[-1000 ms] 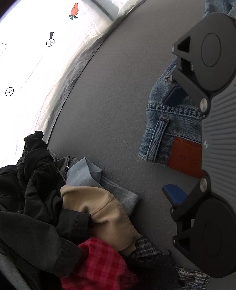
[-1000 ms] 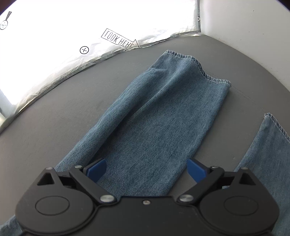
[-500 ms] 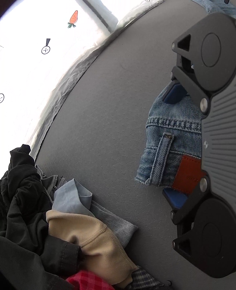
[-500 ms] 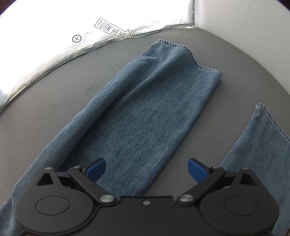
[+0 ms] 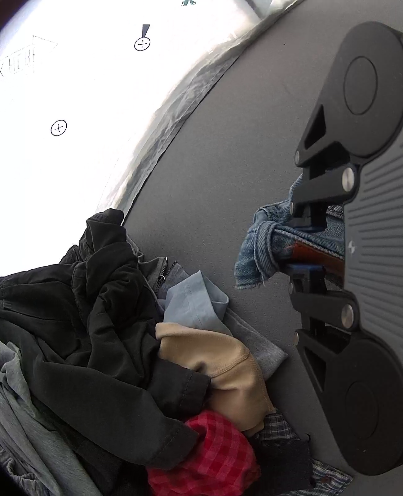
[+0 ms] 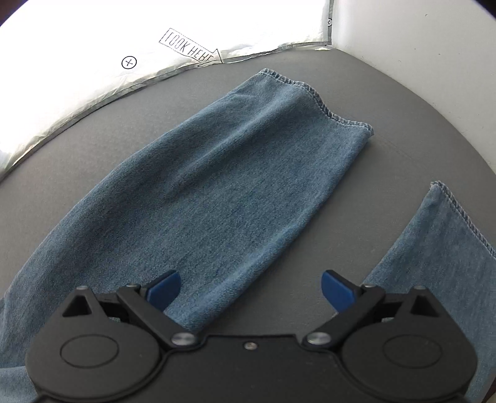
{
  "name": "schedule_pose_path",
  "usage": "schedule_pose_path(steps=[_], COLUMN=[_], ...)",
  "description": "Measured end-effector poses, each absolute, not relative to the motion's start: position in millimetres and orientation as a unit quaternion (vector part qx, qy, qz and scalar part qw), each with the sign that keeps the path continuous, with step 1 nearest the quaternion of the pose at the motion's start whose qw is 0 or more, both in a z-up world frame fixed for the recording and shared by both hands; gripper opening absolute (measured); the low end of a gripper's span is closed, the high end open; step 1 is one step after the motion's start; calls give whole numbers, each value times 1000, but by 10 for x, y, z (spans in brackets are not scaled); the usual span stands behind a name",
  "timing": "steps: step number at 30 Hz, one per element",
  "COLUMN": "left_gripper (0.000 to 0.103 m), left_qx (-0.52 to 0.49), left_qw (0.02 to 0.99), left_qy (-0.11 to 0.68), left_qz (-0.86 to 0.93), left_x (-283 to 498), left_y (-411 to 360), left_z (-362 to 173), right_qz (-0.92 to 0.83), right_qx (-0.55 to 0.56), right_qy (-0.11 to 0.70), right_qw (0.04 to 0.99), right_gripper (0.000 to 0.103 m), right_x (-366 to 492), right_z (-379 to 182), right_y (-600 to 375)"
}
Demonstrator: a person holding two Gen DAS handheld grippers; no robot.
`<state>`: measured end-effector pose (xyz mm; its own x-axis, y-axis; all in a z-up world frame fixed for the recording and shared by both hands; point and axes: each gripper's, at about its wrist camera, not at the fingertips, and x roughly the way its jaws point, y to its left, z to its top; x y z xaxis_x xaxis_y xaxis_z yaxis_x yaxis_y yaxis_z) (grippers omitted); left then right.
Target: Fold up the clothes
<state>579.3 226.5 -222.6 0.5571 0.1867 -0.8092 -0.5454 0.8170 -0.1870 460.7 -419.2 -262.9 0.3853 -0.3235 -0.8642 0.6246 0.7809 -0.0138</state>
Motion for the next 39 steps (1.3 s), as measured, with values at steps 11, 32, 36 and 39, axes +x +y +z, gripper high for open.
schedule_pose_path(steps=[11,32,36,39], left_gripper=[34,62,62,62], left_qx=[-103,-67,-45,-46], left_qw=[847,837,831,827], left_qy=[458,467,474,478], left_qz=[249,279,287,291], left_x=[6018,6013,6065,6083], left_y=[2069,2024,1960,1960], left_z=[-2632,-2638,-2636,-2633], right_qz=[-316,-367,-325,-287], right_qx=[192,185,150,130], right_qy=[457,367,356,352], right_qw=[809,835,863,881], right_gripper=[99,91,91,91], right_x=[4415,4875,5191,5455], right_z=[-2675,-2807,-2713,-2694], right_y=[-4440,-5737,-5943,-6016])
